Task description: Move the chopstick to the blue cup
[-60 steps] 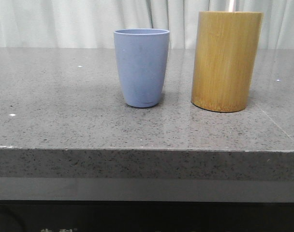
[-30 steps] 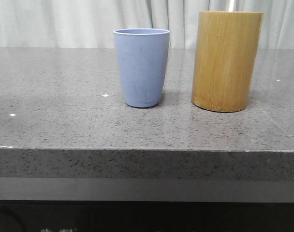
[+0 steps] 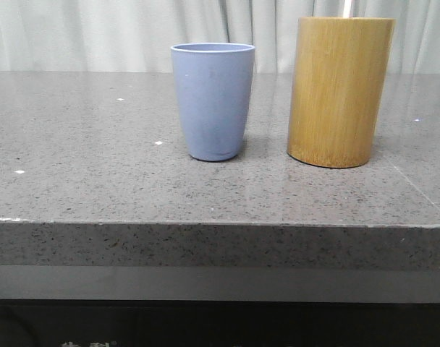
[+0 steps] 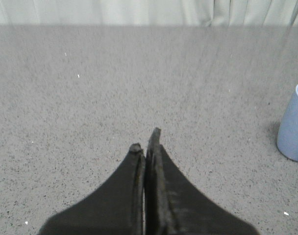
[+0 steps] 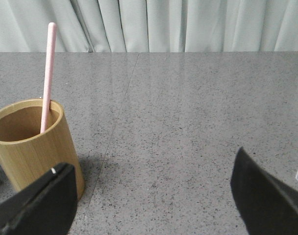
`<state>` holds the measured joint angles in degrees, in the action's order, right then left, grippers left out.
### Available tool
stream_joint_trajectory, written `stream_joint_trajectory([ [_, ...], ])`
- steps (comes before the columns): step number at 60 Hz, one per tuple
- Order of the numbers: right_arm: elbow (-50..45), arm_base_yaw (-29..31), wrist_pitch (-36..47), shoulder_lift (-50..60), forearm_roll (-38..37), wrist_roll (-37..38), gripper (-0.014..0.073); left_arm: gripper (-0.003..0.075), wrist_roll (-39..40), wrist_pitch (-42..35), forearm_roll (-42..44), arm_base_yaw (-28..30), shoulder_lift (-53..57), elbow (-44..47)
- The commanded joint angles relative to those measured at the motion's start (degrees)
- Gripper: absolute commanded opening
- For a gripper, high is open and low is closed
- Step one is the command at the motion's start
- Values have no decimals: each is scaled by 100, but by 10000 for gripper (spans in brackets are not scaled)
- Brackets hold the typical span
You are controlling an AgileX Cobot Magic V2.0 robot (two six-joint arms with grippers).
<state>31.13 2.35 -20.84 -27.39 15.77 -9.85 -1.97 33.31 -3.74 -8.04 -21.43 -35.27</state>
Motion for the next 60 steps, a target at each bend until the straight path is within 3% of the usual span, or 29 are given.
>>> stream_joint_trajectory([
  [1, 206, -112, 616, -237, 89, -41, 644, -19, 59, -829, -62, 12, 598, 350],
  [12, 611, -597, 1047, -1001, 89, -41, 644, -19, 59, -940, -62, 12, 1301, 863],
  [34, 2255, -1892, 2084, -3599, 140, -41, 644, -19, 59, -928, -62, 12, 1358, 903],
  [54, 3169, -1978, 2421, -5036, 898, -37, 640, -19, 59, -928, -62, 12, 1358, 903],
  [60, 3194, -1978, 2481, -5167, 898, -37, 575, -19, 59, -928, -62, 12, 1358, 903],
])
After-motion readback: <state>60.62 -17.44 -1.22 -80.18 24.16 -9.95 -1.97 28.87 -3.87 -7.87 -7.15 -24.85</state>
